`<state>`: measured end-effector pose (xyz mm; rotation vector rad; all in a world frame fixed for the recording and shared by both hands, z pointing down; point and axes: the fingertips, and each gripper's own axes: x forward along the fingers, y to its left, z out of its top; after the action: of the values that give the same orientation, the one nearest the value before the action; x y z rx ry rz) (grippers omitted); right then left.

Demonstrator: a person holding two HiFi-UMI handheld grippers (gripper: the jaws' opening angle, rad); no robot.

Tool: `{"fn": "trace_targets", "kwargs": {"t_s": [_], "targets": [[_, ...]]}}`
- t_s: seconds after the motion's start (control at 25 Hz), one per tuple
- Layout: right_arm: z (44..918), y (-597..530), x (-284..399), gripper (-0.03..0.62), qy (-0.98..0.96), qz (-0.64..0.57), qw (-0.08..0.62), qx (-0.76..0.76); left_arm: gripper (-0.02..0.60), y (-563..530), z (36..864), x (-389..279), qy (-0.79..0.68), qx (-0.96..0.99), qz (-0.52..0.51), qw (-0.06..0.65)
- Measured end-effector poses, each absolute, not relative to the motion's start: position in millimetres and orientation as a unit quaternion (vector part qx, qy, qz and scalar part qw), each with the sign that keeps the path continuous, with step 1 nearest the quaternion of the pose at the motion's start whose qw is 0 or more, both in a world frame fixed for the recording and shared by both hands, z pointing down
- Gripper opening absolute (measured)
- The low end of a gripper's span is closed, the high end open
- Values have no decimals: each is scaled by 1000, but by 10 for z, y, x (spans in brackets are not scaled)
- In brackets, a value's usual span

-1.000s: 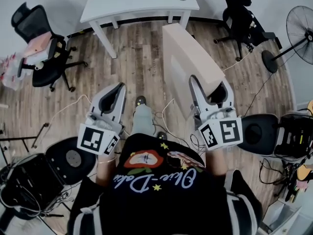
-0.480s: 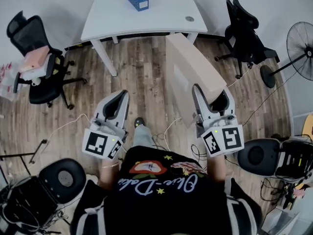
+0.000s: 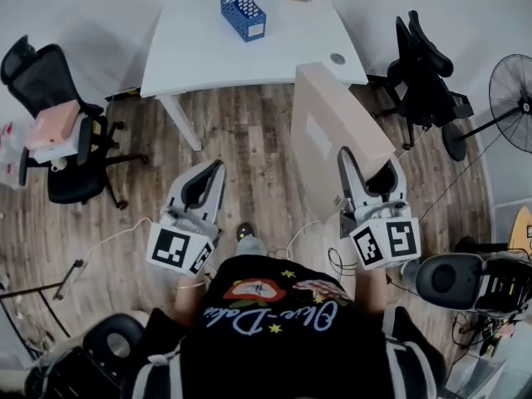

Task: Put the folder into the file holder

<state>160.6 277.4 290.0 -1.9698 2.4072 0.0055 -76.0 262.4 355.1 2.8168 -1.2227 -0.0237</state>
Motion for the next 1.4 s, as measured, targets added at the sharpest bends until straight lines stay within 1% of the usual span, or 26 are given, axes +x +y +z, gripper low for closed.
{"fn": "trace_targets", "kwargs": {"t_s": [0.32, 0.52, 0.76, 0.92, 1.04, 1.2, 1.4], "targets": [[2826, 2113, 1412, 273, 758, 5, 13, -652, 5, 1890, 3615, -957, -378, 925, 0, 49], [2789, 1859, 1361, 273, 748, 11, 19, -664, 5, 1581, 3538, -1046, -367, 930, -4, 25], [2803, 1608, 1331, 273, 748, 11, 29, -663, 5, 1374, 3552, -1115, -369, 929, 2, 19], [2811, 1334, 1292, 273, 759, 13, 32, -651, 5, 1106, 3618, -1134, -382, 924, 1, 32], [2843, 1086, 1368, 273, 763, 8, 42, -645, 5, 884, 3622, -1049, -381, 924, -2, 38], [2863, 601, 1474, 273, 767, 18, 44, -640, 5, 501, 3575, -998, -392, 920, 5, 22], [2800, -52, 1552, 273, 781, 28, 50, -622, 5, -73, 3539, -990, -414, 910, 4, 18]]}}
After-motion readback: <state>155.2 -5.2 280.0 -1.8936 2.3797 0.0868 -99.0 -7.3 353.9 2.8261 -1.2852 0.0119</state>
